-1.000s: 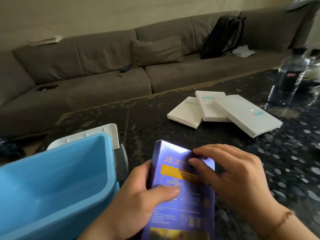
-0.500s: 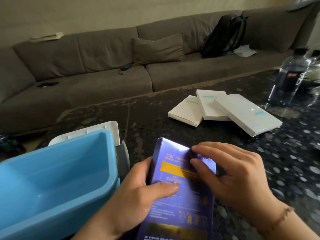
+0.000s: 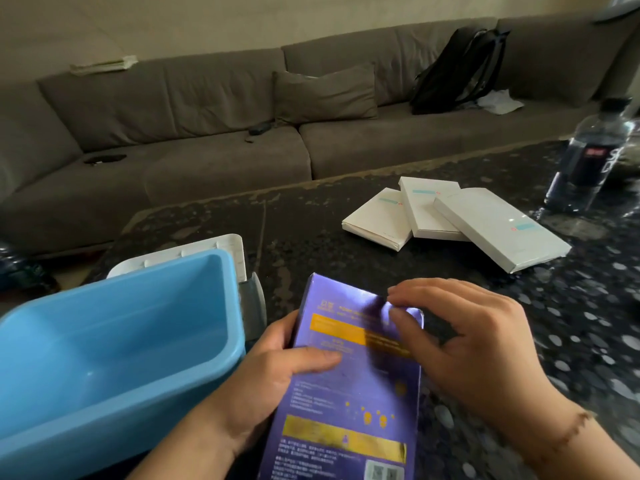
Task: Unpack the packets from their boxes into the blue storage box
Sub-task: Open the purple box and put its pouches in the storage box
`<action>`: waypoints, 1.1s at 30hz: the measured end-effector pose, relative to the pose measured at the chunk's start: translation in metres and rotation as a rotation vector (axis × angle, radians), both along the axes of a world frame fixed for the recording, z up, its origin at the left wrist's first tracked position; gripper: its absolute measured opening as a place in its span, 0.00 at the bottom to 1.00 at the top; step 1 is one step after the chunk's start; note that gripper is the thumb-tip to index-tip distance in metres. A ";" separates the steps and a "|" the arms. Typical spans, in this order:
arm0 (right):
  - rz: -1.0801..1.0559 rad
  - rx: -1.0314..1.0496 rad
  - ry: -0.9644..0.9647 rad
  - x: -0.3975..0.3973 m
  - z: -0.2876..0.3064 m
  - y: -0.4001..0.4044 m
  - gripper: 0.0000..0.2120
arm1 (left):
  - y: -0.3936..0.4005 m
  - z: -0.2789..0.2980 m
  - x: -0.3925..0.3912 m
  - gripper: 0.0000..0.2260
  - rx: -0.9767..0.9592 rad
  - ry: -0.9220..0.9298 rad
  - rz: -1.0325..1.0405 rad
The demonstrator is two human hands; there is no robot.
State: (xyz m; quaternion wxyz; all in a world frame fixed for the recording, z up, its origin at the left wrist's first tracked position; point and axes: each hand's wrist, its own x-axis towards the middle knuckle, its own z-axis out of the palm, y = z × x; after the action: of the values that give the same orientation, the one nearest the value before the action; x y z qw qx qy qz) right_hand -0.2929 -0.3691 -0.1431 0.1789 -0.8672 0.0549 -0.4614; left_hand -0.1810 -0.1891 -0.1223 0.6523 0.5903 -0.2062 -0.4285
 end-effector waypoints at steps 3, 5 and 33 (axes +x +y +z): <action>-0.032 -0.093 0.075 0.002 0.006 0.001 0.08 | -0.001 0.000 -0.002 0.13 0.006 -0.001 0.028; -0.090 -0.221 0.137 0.004 0.012 0.003 0.10 | -0.002 0.002 -0.003 0.14 0.004 -0.036 0.020; -0.199 -0.237 0.252 0.007 0.030 0.012 0.11 | 0.001 0.013 -0.009 0.12 0.003 -0.233 -0.047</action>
State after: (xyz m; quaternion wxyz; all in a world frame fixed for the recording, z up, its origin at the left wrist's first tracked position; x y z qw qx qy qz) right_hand -0.2862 -0.3568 -0.1135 0.0210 -0.9234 0.1078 -0.3677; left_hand -0.1900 -0.1879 -0.1096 0.6127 0.6322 -0.2936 -0.3726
